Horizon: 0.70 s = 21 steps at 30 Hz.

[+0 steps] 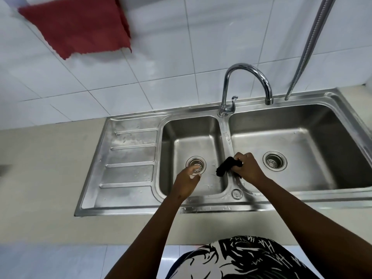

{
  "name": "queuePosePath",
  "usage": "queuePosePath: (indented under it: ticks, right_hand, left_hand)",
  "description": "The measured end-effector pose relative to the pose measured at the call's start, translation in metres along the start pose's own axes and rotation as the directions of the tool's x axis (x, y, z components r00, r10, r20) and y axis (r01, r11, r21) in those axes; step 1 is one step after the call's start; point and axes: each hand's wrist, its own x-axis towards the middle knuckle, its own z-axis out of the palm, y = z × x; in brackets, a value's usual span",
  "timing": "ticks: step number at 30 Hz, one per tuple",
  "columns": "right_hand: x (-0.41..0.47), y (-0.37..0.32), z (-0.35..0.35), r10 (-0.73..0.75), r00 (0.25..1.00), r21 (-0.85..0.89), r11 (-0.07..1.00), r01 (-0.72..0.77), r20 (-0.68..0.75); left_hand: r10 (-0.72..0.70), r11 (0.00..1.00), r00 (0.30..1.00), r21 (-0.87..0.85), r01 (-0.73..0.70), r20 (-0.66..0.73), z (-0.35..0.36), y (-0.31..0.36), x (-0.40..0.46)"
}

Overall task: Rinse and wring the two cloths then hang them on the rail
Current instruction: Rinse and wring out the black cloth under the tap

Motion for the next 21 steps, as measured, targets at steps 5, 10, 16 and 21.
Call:
queuePosePath:
  ticks: [5, 10, 16, 21]
  right_hand:
    - [-0.010, -0.039, -0.037, -0.086, 0.989, 0.031, 0.995, 0.090, -0.117]
    - [-0.025, -0.062, -0.053, -0.154, 0.976, 0.026, 0.987, 0.160, -0.151]
    - [-0.043, -0.089, -0.080, -0.121, 0.990, 0.207, 0.969, 0.132, -0.065]
    - [-0.051, -0.126, -0.080, -0.141, 0.988, 0.412, 0.898, 0.155, -0.063]
  left_hand:
    - [0.016, 0.997, 1.000, -0.079, -0.017, -0.014, -0.005, 0.007, 0.007]
    - [0.053, 0.995, 0.999, -0.087, -0.054, -0.010, -0.007, -0.003, 0.004]
    - [0.139, 0.984, 0.983, -0.130, -0.123, 0.123, -0.011, 0.033, 0.014]
    - [0.231, 0.970, 0.931, -0.146, -0.197, 0.283, -0.021, 0.070, 0.023]
